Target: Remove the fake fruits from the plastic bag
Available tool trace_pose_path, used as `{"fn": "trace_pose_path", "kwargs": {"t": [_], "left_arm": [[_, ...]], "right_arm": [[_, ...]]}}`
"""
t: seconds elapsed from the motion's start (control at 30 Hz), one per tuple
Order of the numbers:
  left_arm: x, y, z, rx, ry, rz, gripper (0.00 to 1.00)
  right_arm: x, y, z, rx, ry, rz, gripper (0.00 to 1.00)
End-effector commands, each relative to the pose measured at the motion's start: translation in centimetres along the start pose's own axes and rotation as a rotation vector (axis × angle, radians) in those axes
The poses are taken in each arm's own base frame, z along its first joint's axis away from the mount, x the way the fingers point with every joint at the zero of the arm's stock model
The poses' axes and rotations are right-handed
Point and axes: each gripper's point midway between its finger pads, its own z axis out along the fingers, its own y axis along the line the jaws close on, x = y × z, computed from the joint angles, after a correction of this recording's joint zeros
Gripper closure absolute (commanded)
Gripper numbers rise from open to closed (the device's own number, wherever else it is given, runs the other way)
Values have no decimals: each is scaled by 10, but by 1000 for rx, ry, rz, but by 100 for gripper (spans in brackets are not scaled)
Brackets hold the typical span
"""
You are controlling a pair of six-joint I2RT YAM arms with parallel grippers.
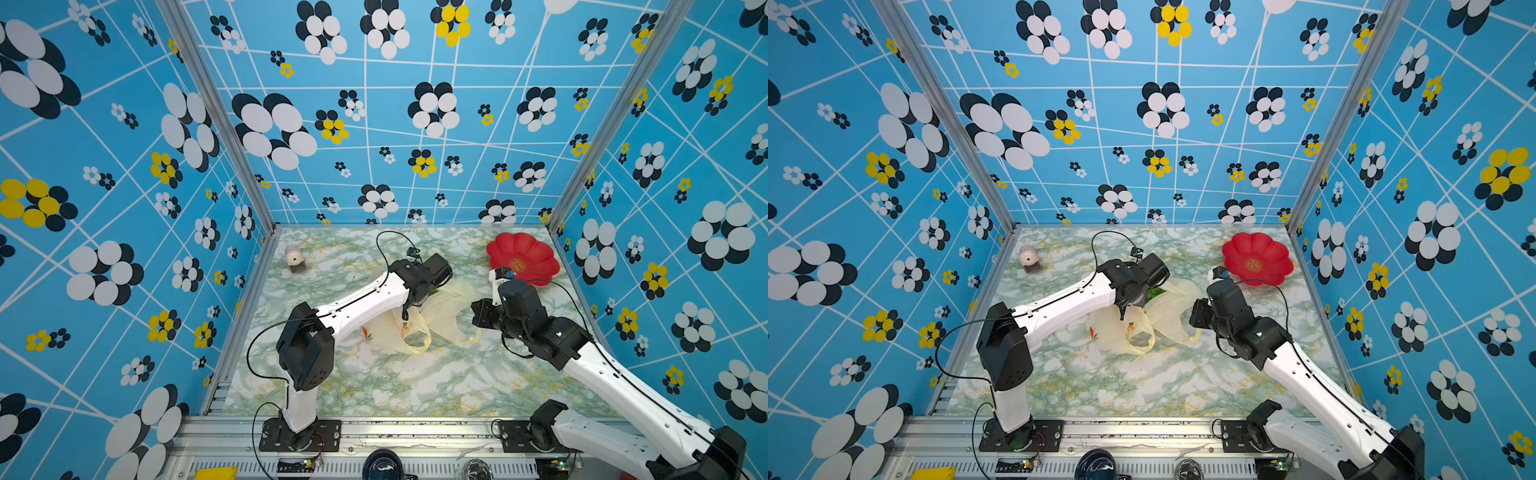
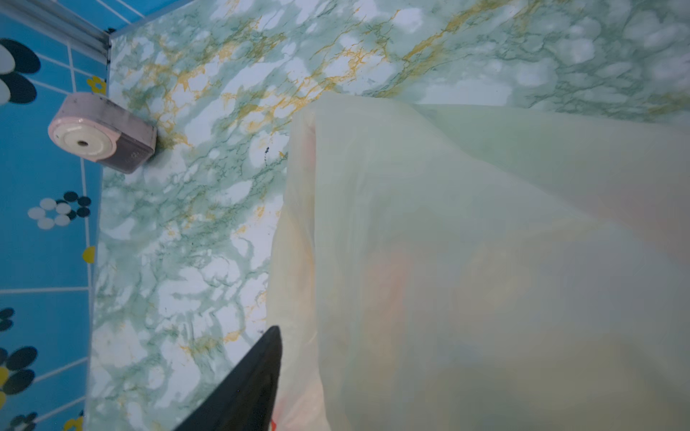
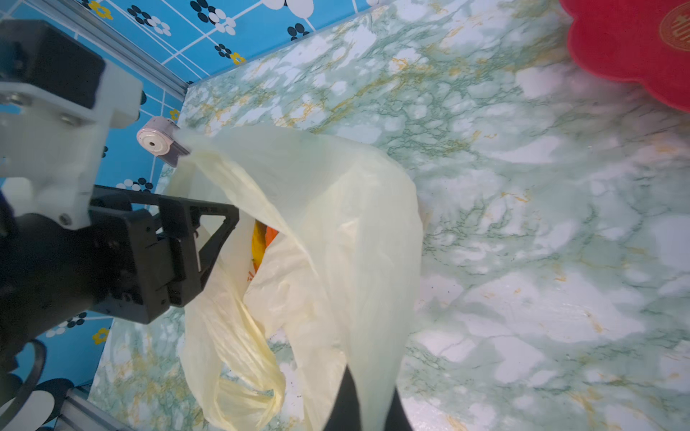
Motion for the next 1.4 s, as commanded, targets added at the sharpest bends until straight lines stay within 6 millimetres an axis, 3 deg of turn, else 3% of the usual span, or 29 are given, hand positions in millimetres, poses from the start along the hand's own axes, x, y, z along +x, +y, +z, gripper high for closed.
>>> {"fn": "trace_pose_path", "kwargs": {"t": [0.0,0.17,0.3,0.4,0.47,0.6,0.7,0.83,1.03,1.1,1.2,1.27,1.37], "left_arm": [[-13,18,-5,49,-45,-29,54],[-39,52,-18,102,-143,-47,85],[-51,84,-22,216,-211,-174,88],[-54,104,-12,286,-231,-273,90],[-57,105,-2,294,-221,-265,87],[-65,98,14,256,-161,-187,69],[-69,98,4,215,-168,-150,44],[-65,83,-41,175,-210,-46,18],[-40,69,-122,171,-299,9,1],[-29,62,-143,203,-318,3,1],[-8,33,-164,290,-319,40,5],[11,8,-162,367,-257,52,13],[39,-27,-142,435,-146,65,25]], "right_arm": [[-15,-22,-9,84,-29,-10,100],[-31,-34,-10,104,-47,23,100],[-39,-32,-12,98,-67,28,100],[-40,-30,-8,92,-63,30,100],[-38,-24,-1,60,-44,30,100],[-35,-13,12,7,-8,38,100],[-37,-12,14,10,-10,39,100],[-40,-9,15,4,-14,36,100],[-43,-3,21,-8,-10,29,100],[-43,-2,22,-13,-8,28,100],[-45,1,22,-21,-11,28,100],[-46,2,21,-24,-14,26,100],[-48,2,19,-22,-22,21,100]]}}
